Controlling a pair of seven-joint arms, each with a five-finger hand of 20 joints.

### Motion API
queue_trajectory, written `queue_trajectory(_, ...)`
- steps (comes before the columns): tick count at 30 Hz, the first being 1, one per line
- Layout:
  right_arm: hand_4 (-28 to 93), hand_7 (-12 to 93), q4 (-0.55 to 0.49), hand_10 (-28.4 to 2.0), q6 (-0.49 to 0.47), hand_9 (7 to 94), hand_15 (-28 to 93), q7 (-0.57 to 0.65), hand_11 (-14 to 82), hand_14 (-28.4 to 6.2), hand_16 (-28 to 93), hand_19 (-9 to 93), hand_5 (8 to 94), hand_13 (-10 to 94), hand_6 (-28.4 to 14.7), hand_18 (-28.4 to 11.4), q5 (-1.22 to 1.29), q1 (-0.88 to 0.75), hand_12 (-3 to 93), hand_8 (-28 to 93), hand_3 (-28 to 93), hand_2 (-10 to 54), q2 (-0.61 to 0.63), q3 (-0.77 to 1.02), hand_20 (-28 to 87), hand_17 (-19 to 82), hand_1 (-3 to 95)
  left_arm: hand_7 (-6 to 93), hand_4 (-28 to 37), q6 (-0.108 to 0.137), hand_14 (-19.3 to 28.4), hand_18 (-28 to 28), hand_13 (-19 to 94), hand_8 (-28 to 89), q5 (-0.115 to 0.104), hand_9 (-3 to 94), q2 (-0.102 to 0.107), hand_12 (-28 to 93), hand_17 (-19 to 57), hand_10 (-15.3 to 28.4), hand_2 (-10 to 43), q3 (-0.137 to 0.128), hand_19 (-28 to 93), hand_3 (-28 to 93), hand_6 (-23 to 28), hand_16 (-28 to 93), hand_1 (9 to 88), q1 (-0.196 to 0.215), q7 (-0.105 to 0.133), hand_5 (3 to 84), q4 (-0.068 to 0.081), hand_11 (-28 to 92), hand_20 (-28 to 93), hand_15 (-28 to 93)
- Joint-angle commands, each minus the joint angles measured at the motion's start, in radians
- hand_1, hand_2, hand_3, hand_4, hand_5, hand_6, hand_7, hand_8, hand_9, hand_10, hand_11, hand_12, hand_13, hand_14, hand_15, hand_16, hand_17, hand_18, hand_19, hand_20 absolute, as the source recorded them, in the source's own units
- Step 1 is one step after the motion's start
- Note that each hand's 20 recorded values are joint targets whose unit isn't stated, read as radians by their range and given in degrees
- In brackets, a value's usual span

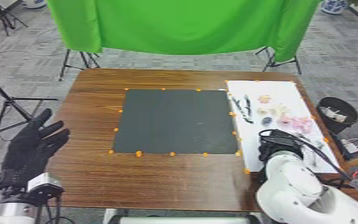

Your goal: Arrange flowers

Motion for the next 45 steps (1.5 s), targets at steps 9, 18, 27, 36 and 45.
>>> queue_trajectory(9,-17,39,0.014,-14.3,0.047,80.3,76,0.002,50.1,-8.5,19,93,72.5,82,-6.1,-15.8,-0.076,-0.039,31.4,27,79,-2.2,0.018,-0.05,41,62,52.0,9.5,-20.9,-0.008,25.4,25.6,20,-8,-0.007,31.2,0.0,11,-6.9,18.6,6.3,-0.009,51,63,7.9,-11,29.6,0.015,0.007,34.5,-0.001,27,5,53)
queue_trajectory(18,-15,44,-0.021,-14.7,0.071,78.9,78,-0.002,53.8,-8.8,19,93,70.4,82,-6.3,-15.7,-0.123,-0.008,32.0,26,80,-0.6,0.042,-0.049,44,62,50.2,9.5,-20.9,0.008,25.6,25.4,20,-8,-0.044,31.2,0.038,11,-6.9,18.6,6.3,-0.007,51,64,8.0,-11,29.5,0.031,0.059,34.5,-0.002,27,5,53)
queue_trajectory(27,-14,45,-0.055,-14.8,0.063,78.8,78,-0.019,54.7,-9.2,19,93,70.1,81,-6.5,-16.0,-0.128,0.02,31.8,26,80,-0.4,0.069,-0.016,45,62,49.9,9.5,-21.0,0.017,25.6,25.3,20,-8,-0.064,31.2,0.062,11,-6.9,18.7,6.3,-0.009,50,64,7.9,-11,29.5,0.044,0.094,34.5,-0.002,27,6,53)
queue_trajectory(36,-13,45,-0.091,-15.0,0.062,79.0,79,-0.03,55.2,-9.2,19,93,70.5,82,-6.8,-16.2,-0.136,0.052,31.7,26,80,-0.5,0.079,-0.006,46,62,49.7,9.3,-21.0,0.023,25.5,25.2,20,-8,-0.077,31.2,0.075,11,-6.9,18.7,6.3,-0.012,50,64,7.9,-11,29.5,0.056,0.113,34.4,-0.001,27,6,53)
queue_trajectory(45,-12,45,-0.117,-14.5,0.045,79.5,79,-0.06,55.2,-8.8,19,93,70.9,82,-6.6,-16.3,-0.13,0.127,32.2,27,81,-0.9,0.066,-0.033,46,63,49.4,9.4,-21.0,0.022,25.5,25.3,20,-8,-0.058,31.2,0.05,11,-7.0,18.6,6.3,-0.024,50,64,7.9,-11,29.5,0.062,0.098,34.4,-0.006,27,6,53)
